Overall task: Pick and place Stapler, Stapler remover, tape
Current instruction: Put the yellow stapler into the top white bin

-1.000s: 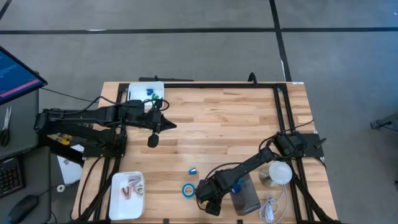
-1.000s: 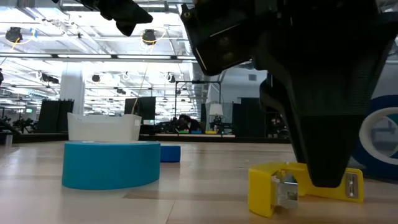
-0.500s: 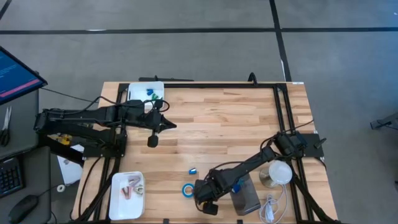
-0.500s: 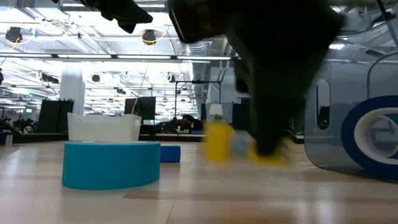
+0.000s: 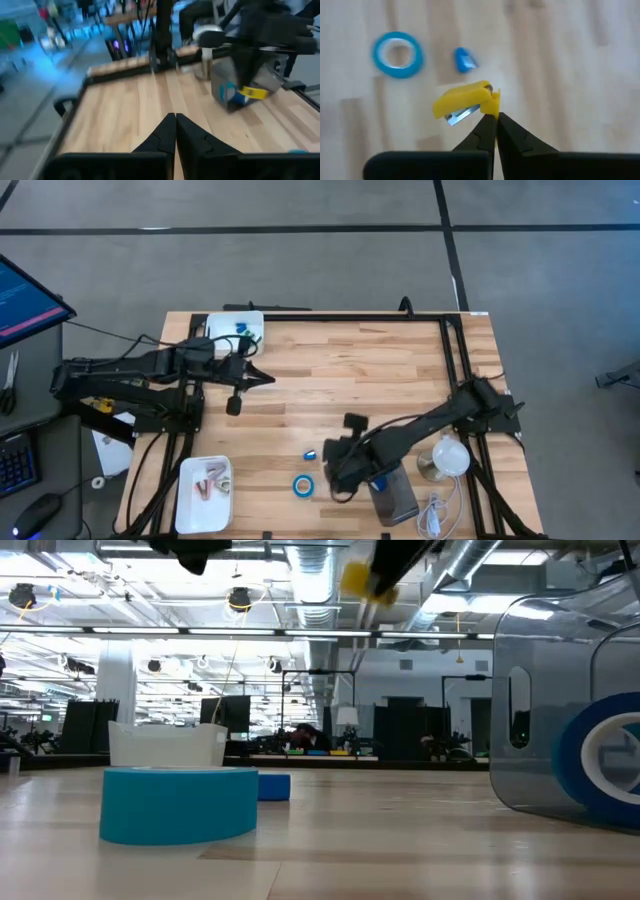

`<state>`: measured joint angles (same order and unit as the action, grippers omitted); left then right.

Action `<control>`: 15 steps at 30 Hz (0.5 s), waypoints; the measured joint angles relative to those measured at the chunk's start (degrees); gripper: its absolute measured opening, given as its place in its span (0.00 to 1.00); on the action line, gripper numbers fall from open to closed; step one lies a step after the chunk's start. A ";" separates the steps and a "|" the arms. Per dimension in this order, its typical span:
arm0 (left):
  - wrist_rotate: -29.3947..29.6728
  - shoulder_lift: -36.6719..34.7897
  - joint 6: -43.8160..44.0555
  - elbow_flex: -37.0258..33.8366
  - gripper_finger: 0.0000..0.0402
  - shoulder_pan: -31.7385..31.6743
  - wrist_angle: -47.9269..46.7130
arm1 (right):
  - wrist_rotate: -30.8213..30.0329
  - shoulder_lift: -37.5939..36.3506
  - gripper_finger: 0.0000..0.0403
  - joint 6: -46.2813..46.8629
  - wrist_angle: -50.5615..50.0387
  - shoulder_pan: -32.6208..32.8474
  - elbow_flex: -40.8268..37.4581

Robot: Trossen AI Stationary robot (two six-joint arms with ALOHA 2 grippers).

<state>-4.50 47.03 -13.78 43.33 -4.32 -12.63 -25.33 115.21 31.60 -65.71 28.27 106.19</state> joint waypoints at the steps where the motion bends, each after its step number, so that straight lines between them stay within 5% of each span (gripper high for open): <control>1: -0.12 -0.16 -1.29 0.08 0.01 0.01 0.58 | -1.59 -1.35 0.00 -1.07 -0.29 -0.28 -0.72; 7: -5.75 0.27 -3.98 -0.74 0.01 -2.68 0.66 | -7.30 -9.91 0.00 -7.06 2.88 -3.84 -11.16; 15: -17.06 1.74 -4.04 -9.55 0.01 -13.77 12.03 | -7.97 -24.96 0.00 -22.19 27.99 -11.85 -35.86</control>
<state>-21.56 48.76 -17.83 33.79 -18.08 -0.60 -33.29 90.25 9.42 -37.72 16.42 70.32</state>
